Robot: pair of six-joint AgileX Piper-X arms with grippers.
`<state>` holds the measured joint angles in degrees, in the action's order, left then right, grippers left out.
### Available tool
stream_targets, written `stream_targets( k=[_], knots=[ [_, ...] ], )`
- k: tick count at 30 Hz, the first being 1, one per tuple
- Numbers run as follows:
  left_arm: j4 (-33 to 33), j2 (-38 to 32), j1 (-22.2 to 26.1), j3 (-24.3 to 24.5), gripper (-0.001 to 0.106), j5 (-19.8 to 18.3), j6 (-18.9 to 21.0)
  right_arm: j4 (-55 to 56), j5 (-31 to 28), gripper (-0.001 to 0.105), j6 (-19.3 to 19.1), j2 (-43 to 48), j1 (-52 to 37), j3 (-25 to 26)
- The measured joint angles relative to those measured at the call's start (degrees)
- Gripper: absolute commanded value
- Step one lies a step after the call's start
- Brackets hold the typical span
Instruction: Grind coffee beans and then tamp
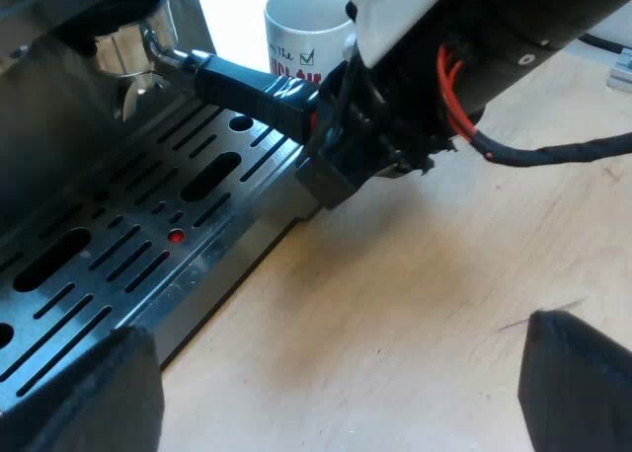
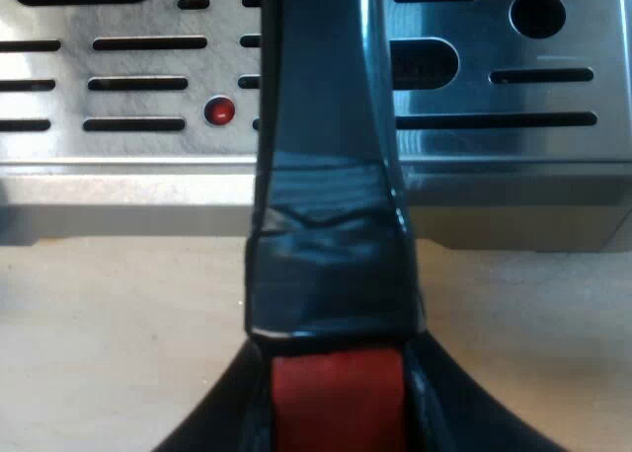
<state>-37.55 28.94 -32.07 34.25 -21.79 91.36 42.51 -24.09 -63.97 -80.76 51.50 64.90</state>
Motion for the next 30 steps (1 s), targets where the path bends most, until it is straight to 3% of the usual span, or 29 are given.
stream_targets(
  k=[12, 21, 30],
  knots=[
    [0.0, 0.0, 0.0, 0.0, 0.079, 0.0, 0.0, 5.36, -1.11, 0.0, 1.44, 1.21, 4.08, 0.0],
    [-0.4, 0.0, 0.0, 0.0, 0.079, 0.0, 0.0, 5.5, -0.84, 0.0, 0.25, 1.2, 6.72, -0.21],
    [-2.32, 0.0, 0.0, 0.0, 0.079, 0.0, 0.0, 6.13, -1.64, 0.0, 2.32, 1.2, 9.34, -0.21]
  ],
)
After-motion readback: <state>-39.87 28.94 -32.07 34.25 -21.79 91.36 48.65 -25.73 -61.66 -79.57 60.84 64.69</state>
